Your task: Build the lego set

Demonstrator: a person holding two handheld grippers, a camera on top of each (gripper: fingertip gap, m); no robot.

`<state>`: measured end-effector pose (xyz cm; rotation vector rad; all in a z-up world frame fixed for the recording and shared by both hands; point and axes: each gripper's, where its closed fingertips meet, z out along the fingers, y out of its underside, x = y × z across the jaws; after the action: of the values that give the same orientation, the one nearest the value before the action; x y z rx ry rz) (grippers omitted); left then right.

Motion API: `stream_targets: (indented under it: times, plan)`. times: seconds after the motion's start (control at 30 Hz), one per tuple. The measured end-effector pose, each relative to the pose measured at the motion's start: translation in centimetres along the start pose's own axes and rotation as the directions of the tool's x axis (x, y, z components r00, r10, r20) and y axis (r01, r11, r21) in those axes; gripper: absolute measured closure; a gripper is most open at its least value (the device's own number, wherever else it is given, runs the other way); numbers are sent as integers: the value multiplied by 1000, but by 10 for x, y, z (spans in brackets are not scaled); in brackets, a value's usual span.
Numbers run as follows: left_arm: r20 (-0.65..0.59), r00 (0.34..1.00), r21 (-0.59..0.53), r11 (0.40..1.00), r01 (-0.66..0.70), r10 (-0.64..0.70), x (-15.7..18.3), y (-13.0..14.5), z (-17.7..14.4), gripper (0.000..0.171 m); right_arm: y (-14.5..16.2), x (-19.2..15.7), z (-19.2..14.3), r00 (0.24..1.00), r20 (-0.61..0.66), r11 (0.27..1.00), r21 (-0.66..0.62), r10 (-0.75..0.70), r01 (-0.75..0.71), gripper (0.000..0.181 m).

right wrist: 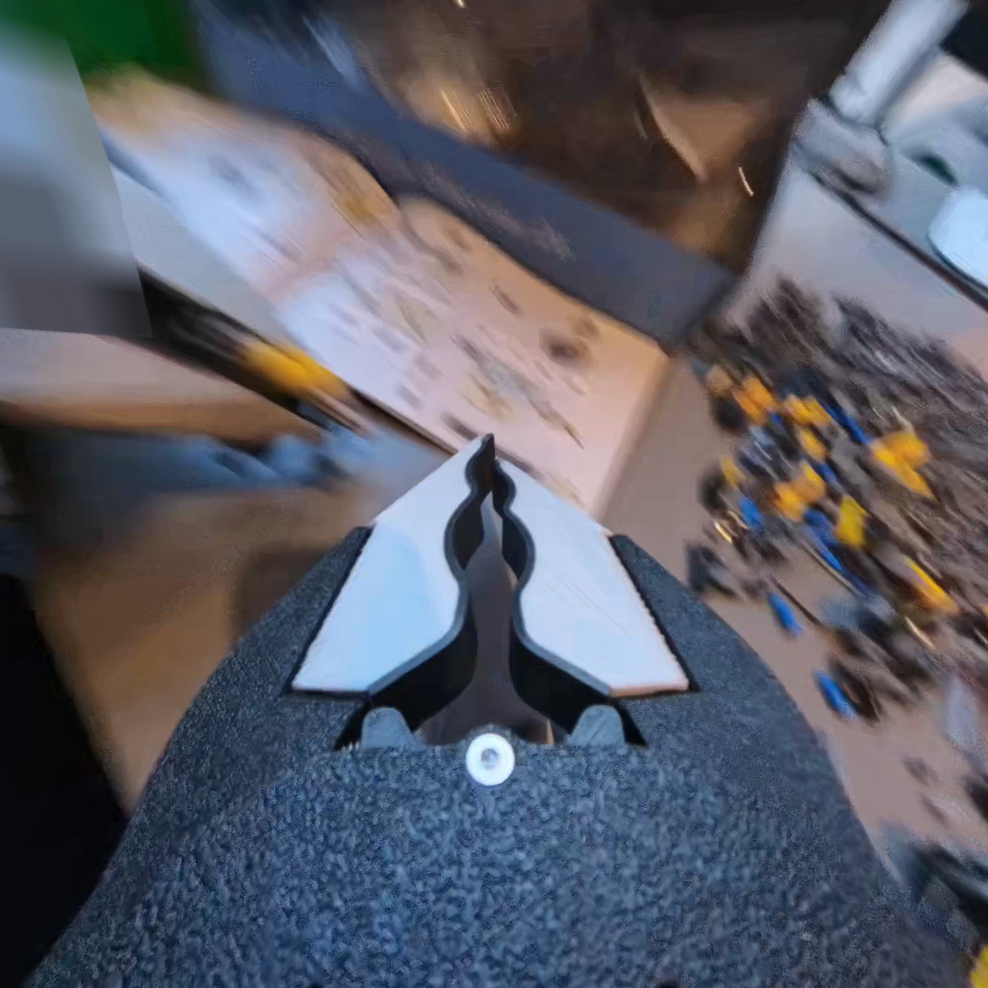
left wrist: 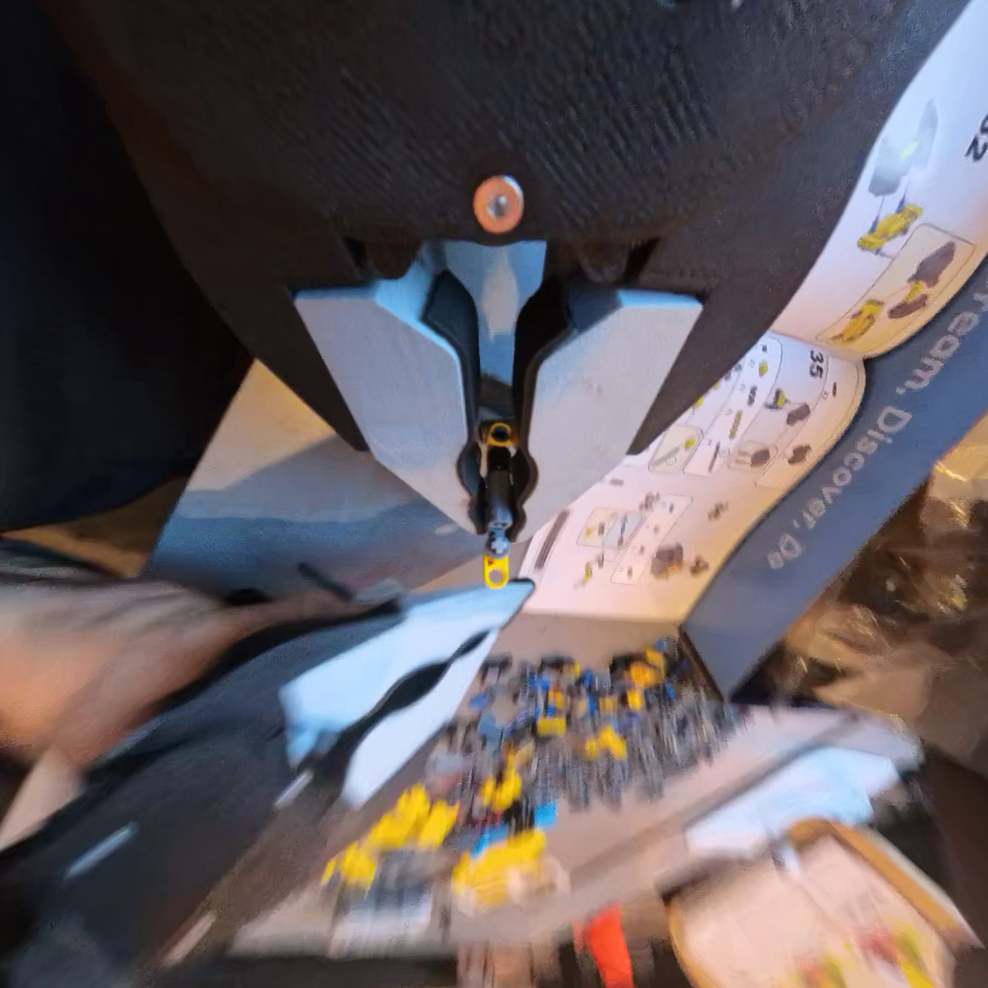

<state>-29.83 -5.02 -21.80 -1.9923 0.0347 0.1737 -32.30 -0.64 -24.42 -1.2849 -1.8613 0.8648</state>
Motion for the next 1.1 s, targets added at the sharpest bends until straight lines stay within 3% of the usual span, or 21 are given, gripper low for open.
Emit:
stream_targets:
  times: [0.03, 0.07, 0.13, 0.2, 0.3, 0.4, 0.5, 0.63, 0.83, 1.1]
  plan:
    - [0, 1000, 30, 1000, -3, 3, 2, -7, -6, 167, 16, 4, 5, 999, 37, 996, -82, 33, -30, 181]
    - [3, 1000, 22, 1000, -9, 9, 2, -7, -6, 166, 8, -4, 1, 979, 157, 991, -50, 130, -124, 181]
    - [-9, 998, -30, 998, 56, -57, -6, 8, 2, 166, -34, -11, -19, 937, 285, 959, 138, 202, -248, 181]
    - [-47, 991, -8, 993, 121, -121, -11, 5, 0, 167, -34, -10, -15, 963, 224, 977, 117, 150, -180, 181]
    - [-45, 993, -73, 991, 108, -111, -18, 16, 3, 167, -29, -16, -16, 973, 214, 987, 109, 90, -115, 181]
    - [-133, 978, -122, 981, 148, -164, -9, 21, 6, 166, -41, -28, -28, 949, 304, 976, 166, 83, -138, 172]
    - [-213, 957, -110, 978, 176, -196, -1, 16, 6, 166, -43, -43, -32, 927, 372, 984, 178, -42, -27, 157]
    - [-282, 953, -103, 991, 84, -110, 11, 15, 5, 166, -28, -48, -29, 887, 392, 969, 139, -245, 206, 161]
    - [-363, 925, -107, 991, 78, -112, 19, 14, 3, 166, -27, -60, -33, 806, 491, 944, 168, -331, 285, 171]
    - [-395, 915, -110, 993, 44, -84, 23, 17, -3, 165, -14, -62, -37, 755, 534, 914, 96, -381, 393, 173]
